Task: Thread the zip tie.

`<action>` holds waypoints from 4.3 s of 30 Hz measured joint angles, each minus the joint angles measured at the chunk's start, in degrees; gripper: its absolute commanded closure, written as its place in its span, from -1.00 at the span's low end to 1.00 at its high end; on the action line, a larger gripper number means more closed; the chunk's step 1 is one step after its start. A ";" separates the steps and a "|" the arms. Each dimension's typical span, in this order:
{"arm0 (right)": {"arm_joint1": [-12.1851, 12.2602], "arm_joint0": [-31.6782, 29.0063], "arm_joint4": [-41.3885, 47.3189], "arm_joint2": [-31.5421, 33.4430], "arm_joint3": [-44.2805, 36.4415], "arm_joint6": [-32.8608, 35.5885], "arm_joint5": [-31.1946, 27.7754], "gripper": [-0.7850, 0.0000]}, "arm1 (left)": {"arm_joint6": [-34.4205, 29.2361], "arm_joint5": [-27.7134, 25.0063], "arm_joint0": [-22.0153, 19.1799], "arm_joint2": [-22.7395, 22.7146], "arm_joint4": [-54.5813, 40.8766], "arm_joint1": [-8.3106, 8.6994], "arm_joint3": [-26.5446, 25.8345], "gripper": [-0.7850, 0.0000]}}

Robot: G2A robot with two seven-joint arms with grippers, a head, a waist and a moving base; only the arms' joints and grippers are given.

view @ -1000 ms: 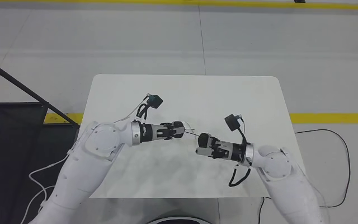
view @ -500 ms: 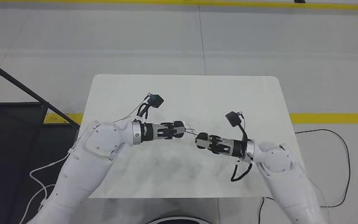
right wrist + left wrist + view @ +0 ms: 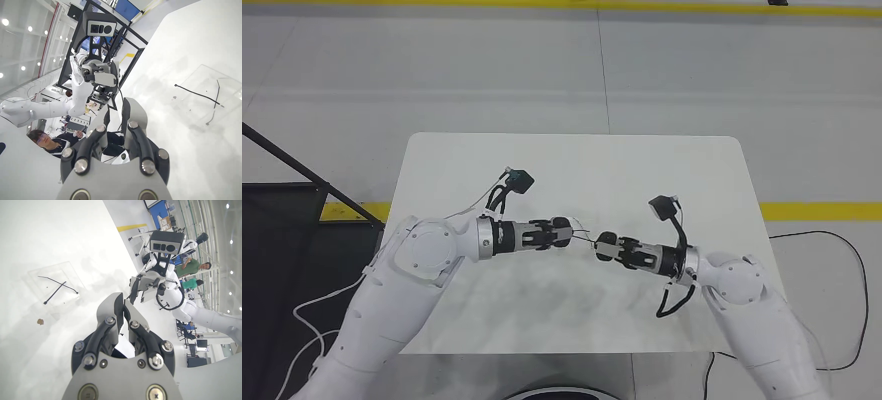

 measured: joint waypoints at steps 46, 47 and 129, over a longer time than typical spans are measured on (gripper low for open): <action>-0.14 -1.63 12.69 0.28 2.62 -4.84 -8.60 1.00 | 8.14 -5.64 2.53 -3.71 -19.24 -0.09 0.36 -1.00; -0.14 -1.63 12.69 0.28 2.62 -4.83 -8.60 1.00 | 8.14 -5.64 2.53 -3.71 -19.24 -0.09 0.36 -1.00; -2.63 -0.85 9.23 -1.69 3.22 -13.43 -3.96 1.00 | 48.40 -29.84 2.58 10.52 10.84 -8.59 13.91 0.87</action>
